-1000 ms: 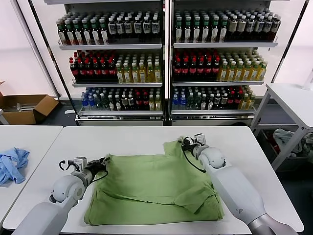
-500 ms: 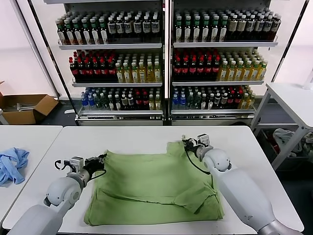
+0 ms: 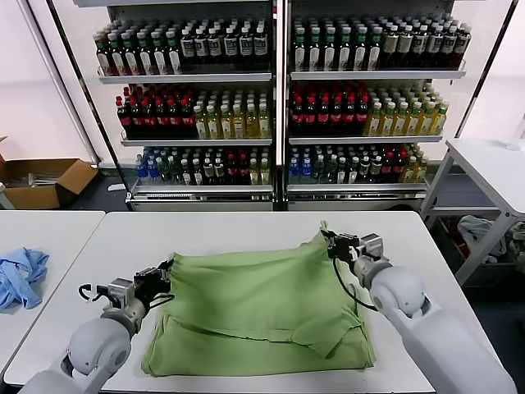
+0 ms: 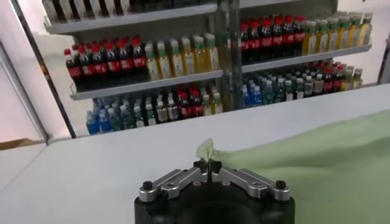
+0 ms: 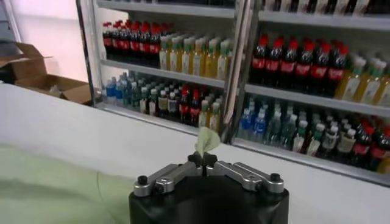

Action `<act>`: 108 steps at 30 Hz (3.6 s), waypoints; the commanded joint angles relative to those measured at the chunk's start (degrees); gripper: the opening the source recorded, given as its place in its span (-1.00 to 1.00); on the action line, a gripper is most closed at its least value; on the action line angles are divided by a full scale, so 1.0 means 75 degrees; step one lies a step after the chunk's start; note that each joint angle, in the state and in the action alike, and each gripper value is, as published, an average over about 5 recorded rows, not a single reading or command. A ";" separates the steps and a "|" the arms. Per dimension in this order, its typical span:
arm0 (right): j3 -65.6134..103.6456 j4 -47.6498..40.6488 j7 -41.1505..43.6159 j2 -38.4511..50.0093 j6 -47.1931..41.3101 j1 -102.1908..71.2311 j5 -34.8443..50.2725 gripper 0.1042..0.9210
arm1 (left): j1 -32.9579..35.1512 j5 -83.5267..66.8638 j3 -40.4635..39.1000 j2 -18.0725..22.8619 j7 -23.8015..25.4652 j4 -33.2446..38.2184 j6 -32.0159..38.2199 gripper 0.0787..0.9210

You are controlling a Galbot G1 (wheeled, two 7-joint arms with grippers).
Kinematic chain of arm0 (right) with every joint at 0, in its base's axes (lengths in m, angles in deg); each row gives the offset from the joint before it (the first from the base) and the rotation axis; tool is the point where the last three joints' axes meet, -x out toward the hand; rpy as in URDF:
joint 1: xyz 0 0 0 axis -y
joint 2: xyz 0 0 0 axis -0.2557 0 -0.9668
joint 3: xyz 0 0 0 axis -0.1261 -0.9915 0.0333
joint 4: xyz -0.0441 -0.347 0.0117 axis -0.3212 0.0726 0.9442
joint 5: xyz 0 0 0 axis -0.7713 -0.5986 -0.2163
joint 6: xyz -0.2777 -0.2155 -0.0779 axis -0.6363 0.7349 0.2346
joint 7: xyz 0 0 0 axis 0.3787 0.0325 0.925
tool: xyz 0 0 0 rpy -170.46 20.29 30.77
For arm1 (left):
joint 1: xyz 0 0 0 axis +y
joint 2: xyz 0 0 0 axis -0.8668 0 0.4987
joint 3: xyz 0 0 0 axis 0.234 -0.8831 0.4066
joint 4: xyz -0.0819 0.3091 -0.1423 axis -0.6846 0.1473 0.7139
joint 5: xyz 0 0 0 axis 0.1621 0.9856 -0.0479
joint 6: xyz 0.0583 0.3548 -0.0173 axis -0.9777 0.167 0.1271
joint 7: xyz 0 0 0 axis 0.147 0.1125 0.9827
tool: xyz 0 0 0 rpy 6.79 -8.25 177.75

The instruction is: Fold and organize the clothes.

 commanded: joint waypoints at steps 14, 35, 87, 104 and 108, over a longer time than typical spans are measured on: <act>0.1334 0.2484 -0.0277 0.0476 0.1016 -0.4146 -0.1380 -0.99 | 0.3301 0.1617 0.1132 0.0082 -0.1053 0.2372 0.0107 -0.99; 0.1227 0.2314 -0.2401 -0.0095 0.0792 -0.5230 -0.1246 -0.99 | 0.3318 0.2233 0.0314 0.0089 -0.0979 0.1533 0.0180 -0.99; 0.6377 0.2007 0.1160 -0.0220 0.4185 -0.7862 0.1591 0.76 | 0.3801 0.1450 0.0870 0.1848 -0.0877 0.0709 0.2908 0.77; 0.6191 0.2539 0.0889 -0.0315 0.4041 -0.7866 0.1315 0.76 | 0.3386 -0.0350 0.0468 0.1777 -0.0824 0.0319 0.2160 0.77; 0.6157 0.2481 0.0835 -0.0310 0.4042 -0.7799 0.1284 0.76 | 0.3379 -0.0318 0.0327 0.1713 -0.0746 0.0425 0.2302 0.64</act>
